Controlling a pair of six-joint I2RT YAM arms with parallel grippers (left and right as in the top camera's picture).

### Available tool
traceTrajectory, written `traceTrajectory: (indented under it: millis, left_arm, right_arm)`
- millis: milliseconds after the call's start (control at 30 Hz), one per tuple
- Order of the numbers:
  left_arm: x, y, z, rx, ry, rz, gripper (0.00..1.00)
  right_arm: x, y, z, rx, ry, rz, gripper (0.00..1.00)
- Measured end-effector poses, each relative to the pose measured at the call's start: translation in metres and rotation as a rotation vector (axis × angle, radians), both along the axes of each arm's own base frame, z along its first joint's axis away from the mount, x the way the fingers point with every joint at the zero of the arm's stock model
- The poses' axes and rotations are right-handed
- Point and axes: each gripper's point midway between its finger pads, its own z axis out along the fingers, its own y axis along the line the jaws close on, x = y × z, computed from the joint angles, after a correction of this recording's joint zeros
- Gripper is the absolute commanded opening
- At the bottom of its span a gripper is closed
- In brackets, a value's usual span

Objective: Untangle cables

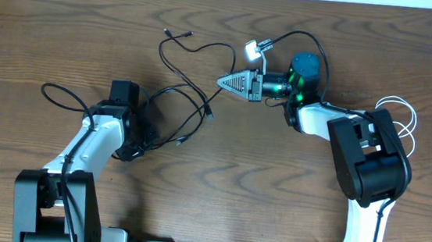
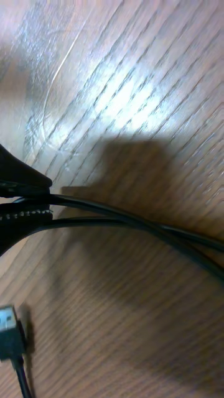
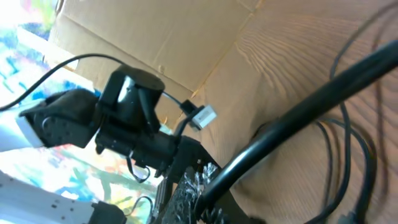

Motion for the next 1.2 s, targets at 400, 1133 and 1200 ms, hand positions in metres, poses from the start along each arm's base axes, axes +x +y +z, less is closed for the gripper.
traceTrajectory:
  millis: [400, 1133, 1200]
  left_arm:
    - [-0.001, 0.015, 0.0, 0.083, 0.002, -0.024, 0.08]
    - [0.026, -0.011, 0.027, -0.371, -0.247, -0.235, 0.07]
    - [0.022, 0.001, 0.02, -0.317, -0.202, -0.172, 0.07]
  right_arm:
    - [0.018, -0.028, -0.051, -0.137, 0.172, -0.112, 0.01]
    - [0.037, -0.11, -0.113, -0.336, 0.26, -0.29, 0.01]
    - [0.038, -0.111, -0.115, -0.346, 0.255, -0.294, 0.01]
